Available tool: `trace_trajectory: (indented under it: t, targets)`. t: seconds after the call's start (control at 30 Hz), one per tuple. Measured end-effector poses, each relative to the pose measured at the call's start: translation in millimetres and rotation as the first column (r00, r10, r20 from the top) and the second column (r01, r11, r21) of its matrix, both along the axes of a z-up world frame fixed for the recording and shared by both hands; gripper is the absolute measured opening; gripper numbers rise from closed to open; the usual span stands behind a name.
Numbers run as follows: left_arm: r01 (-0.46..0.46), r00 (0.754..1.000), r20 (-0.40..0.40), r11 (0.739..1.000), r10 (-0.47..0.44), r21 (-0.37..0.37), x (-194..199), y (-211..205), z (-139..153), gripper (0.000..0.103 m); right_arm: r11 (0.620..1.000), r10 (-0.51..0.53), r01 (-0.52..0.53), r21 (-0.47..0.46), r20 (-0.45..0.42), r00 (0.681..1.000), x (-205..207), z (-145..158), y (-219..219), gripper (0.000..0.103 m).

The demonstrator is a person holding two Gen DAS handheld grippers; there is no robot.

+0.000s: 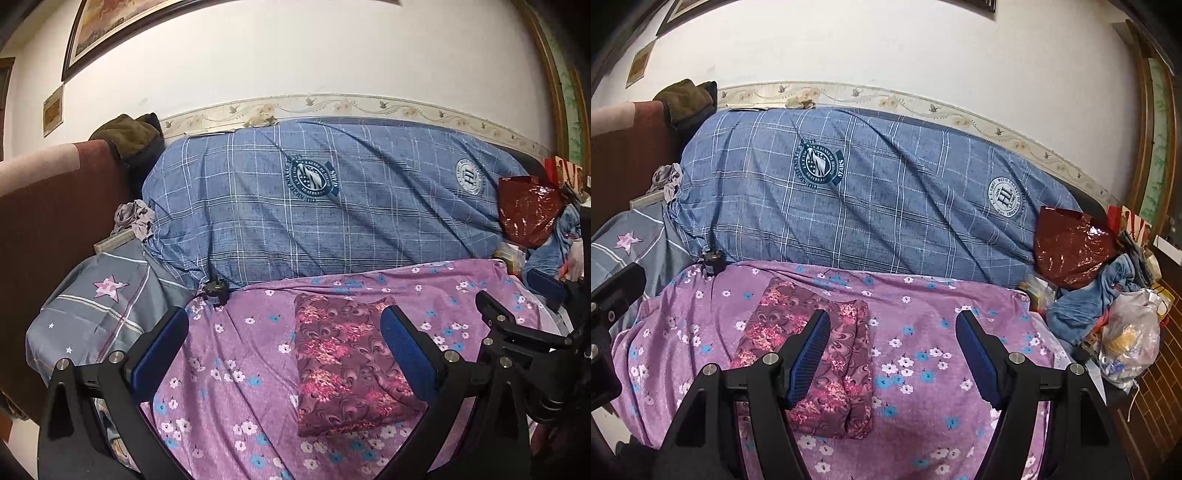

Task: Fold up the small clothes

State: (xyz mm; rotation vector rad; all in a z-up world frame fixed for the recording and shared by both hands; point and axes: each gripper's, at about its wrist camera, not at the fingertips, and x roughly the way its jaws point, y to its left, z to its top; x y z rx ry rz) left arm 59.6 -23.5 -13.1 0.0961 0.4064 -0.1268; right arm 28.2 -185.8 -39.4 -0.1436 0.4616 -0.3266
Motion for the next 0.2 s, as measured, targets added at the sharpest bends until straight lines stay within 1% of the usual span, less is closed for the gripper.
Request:
trace_trajectory:
  t: [0.1,0.17,0.2]
  targets:
    - [-0.005,1.0,-0.009,1.0,0.004,-0.009,14.8,1.0,-7.6,0.103,1.0,0.008,-0.008,0.008,-0.014,1.0,14.1,-5.5,-2.0,0.073]
    - [-0.011,0.999,-0.052,0.999,0.009,-0.038,36.0,4.6,-19.6,0.103,1.0,0.007,-0.007,0.012,-0.026,1.0,25.2,-11.9,-6.6,0.073]
    - [-0.019,0.996,-0.093,0.999,0.014,-0.05,53.4,7.7,-29.7,0.103,1.0,0.004,-0.003,0.011,-0.034,0.999,31.2,-15.9,-9.7,0.073]
